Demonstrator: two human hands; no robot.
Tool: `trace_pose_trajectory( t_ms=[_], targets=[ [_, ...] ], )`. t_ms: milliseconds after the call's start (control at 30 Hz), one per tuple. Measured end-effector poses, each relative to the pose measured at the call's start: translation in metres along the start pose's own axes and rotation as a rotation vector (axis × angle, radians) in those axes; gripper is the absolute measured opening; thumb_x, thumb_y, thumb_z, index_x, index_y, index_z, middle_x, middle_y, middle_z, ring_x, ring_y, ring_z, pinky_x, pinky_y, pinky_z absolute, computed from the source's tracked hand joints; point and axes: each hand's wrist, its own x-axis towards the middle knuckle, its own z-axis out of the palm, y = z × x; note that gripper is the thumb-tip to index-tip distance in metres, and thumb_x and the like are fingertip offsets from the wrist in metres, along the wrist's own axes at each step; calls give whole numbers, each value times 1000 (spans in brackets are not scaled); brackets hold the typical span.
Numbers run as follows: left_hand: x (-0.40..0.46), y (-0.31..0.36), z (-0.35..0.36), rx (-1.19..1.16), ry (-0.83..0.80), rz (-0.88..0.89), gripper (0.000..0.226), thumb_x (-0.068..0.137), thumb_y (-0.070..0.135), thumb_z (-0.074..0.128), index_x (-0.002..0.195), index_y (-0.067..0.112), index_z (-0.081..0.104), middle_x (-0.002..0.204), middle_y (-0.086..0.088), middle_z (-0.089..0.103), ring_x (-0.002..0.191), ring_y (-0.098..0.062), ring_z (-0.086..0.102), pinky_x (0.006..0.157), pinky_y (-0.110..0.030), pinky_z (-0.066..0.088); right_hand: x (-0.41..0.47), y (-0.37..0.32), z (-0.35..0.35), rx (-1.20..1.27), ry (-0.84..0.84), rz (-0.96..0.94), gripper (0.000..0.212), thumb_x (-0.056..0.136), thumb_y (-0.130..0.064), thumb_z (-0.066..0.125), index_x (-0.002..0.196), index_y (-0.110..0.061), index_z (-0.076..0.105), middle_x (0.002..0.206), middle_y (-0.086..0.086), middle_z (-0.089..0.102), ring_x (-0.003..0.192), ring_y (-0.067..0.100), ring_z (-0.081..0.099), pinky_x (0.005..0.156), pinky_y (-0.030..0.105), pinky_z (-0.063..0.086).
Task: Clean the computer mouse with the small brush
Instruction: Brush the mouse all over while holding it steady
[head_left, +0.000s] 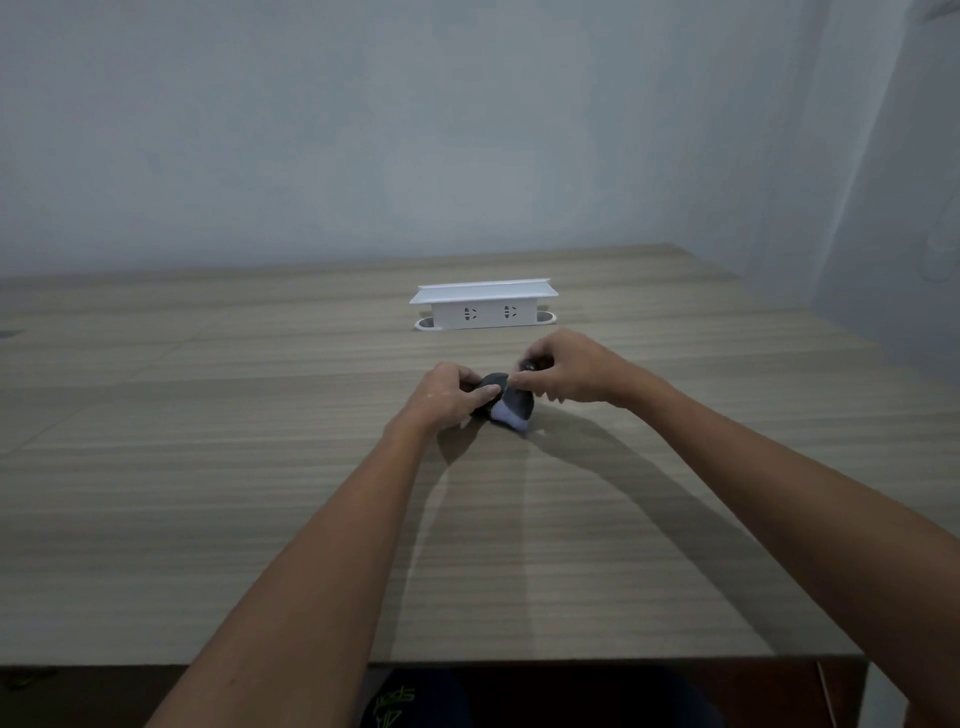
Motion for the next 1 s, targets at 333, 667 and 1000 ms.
trace_pose_trajectory(
  t_ms=[333,667,1000],
  targets=[
    [-2,2,-2,20,-25,4,34,91,34,68,115,12,74,103,-6,77,94,-22,70,82,-31,52,-1,8,-8,-42,34,-1,16,86,-20,68,71,-14,72,63,-2,63,51,8,53,53,25,46],
    [-6,9,-4,40,-47,6,33,94,32,65,118,11,73,107,-8,76,100,-26,71,89,-37,53,6,8,-10,-89,28,-5,16,86,-20,68,77,-8,74,59,-4,61,51,8,53,50,20,45],
    [-6,11,-8,60,-74,9,32,94,30,65,118,11,73,106,-8,76,101,-26,70,90,-37,53,6,14,-14,-143,32,-14,16,87,-18,66,79,-6,74,63,0,62,52,8,52,54,25,44]
  ],
)
